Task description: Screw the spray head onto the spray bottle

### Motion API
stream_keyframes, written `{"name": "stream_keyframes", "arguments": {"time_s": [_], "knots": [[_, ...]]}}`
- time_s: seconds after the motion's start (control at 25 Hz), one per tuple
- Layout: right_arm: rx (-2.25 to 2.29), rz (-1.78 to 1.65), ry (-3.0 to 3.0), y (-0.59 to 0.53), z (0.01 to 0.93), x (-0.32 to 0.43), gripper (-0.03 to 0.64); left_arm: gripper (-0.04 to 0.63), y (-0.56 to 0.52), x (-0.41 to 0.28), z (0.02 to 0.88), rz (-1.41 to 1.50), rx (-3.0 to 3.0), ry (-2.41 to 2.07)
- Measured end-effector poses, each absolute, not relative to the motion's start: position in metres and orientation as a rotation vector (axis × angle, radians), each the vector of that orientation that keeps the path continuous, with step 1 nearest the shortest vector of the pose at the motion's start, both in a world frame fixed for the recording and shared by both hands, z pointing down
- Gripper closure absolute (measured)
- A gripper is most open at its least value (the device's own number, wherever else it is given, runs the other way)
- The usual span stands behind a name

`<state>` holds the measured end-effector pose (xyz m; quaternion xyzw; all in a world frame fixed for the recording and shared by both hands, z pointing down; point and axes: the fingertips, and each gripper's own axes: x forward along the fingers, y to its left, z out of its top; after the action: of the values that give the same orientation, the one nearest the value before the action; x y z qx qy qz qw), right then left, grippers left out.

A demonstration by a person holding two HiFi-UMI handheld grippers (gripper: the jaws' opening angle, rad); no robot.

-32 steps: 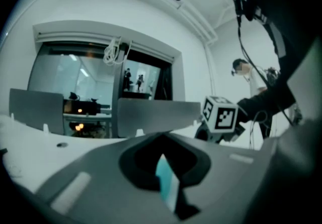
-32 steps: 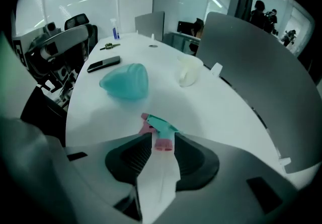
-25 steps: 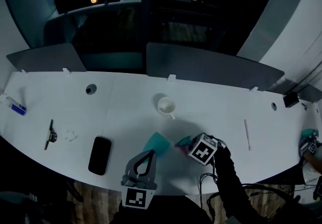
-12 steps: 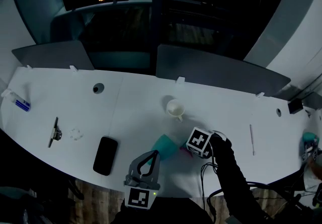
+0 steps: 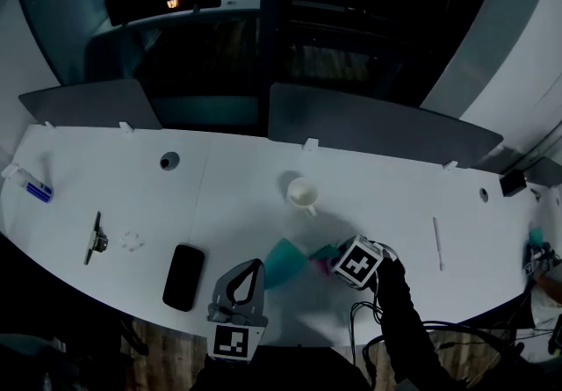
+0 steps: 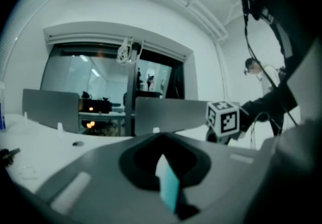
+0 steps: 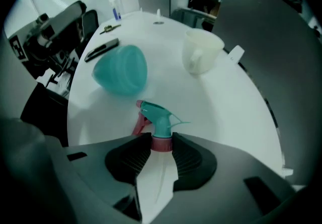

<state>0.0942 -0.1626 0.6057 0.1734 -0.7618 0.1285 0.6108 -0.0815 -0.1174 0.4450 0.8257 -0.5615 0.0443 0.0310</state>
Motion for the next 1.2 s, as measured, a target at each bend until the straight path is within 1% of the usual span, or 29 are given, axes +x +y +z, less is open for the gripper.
{"name": "stream_keyframes", "arguments": {"time_s": [0.16,0.36,0.52,0.76,1.04,1.16,1.2], "knots": [[0.619,0.310,-1.990,-0.169,0.559,0.087,0.491,0.592,-0.118,-0.084,0.443,0.141,2.545,-1.741],[0.863,0.179,-2.282,-0.171,0.499,0.074,0.491,0.592,-0.116,-0.075,0.439,0.149,2.576,-1.726],[1.068,0.031,-2.426,-0.164,0.471,0.067,0.491,0.592,-0.111,-0.069,0.439,0.154,2.592,-1.710],[1.388,-0.056,-2.617,-0.144,0.438,0.067,0.491,0.592,-0.107,-0.069,0.437,0.146,2.573,-1.730],[1.432,-0.085,-2.690,-0.130,0.421,0.064,0.491,0.591,-0.094,-0.090,0.446,0.165,2.539,-1.775],[1.417,-0.066,-2.666,-0.128,0.423,0.064,0.491,0.588,-0.085,-0.088,0.464,0.227,2.560,-1.680],[1.415,-0.070,-2.664,-0.128,0.424,0.065,0.491,0.517,-0.082,-0.084,0.473,0.253,2.563,-1.624]]}}
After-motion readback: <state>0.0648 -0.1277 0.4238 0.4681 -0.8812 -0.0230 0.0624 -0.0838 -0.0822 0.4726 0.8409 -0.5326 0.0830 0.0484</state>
